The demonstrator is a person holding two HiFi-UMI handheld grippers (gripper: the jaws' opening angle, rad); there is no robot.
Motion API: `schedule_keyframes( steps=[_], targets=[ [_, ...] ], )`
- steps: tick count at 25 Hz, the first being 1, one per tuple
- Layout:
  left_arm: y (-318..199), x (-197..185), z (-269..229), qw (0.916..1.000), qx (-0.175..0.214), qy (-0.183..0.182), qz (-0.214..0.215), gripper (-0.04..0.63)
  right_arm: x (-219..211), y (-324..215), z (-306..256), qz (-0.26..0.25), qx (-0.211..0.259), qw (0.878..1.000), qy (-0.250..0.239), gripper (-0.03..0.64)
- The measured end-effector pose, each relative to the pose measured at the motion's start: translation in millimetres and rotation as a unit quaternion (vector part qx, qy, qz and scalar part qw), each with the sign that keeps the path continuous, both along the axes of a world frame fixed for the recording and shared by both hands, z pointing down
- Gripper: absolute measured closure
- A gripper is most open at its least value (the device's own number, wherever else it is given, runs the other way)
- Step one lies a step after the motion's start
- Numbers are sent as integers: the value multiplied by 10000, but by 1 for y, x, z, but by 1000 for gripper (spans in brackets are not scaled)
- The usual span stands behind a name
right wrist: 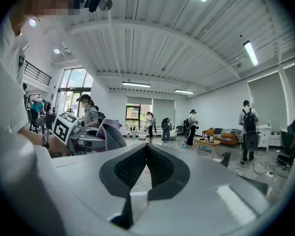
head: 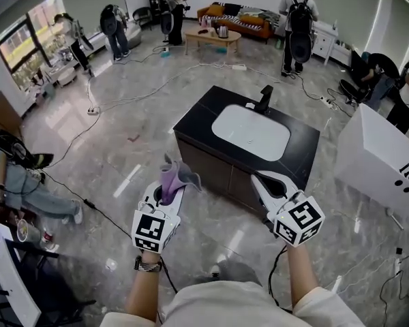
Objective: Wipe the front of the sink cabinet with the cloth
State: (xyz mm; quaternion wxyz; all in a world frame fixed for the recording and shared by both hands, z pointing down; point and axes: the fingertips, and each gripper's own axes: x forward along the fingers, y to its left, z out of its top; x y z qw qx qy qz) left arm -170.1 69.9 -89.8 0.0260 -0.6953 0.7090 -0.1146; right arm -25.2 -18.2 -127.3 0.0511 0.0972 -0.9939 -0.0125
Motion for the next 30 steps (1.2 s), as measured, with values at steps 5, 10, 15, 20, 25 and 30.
schedule_keyframes(
  steps=[5,10,15,20,25,30],
  targets=[
    [0,-15,-1,9997,2,93,-234,546,-10,-10,-3,-141,-21,9999,5,611],
    [-1,-24,-4,9982,7,166,-568,546,-13,-16,-11,-401,78,9992,-18,611],
    [-2,-23,-6,9965,-28,224,-800,546,-9,-22,-17,-611,32,9981,-117,611],
    [-4,-22,-6,9953,-80,133,-959,546,-12,-25,-15,-801,-60,9965,-222,611],
    [-11,-29,5,9938,-44,220,-1089,546,-28,-30,-8,-898,-71,9958,-154,611],
    [-25,-67,25,9949,-83,228,-981,545,-70,-37,7,-815,-61,9967,-2,611]
  ],
)
